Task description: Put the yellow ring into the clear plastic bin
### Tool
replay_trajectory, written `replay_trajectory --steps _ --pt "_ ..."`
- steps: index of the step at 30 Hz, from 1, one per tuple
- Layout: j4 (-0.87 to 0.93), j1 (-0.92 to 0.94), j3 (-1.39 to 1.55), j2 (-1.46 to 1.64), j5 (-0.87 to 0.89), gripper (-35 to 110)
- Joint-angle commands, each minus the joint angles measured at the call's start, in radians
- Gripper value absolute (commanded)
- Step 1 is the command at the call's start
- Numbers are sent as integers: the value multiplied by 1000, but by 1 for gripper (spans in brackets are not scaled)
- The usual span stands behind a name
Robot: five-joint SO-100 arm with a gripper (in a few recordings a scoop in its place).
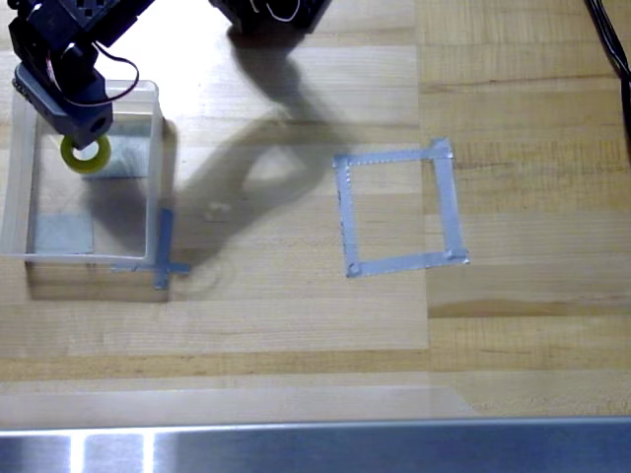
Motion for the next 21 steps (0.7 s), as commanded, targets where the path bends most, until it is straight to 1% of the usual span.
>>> replay_trajectory --steps 1,12,15,21 --pt "-66 29 -81 -52 0 1" --pt "-232 29 -81 -268 -2 2" --pt "-249 32 -81 -290 -5 2" --pt "-284 31 -83 -290 -71 2"
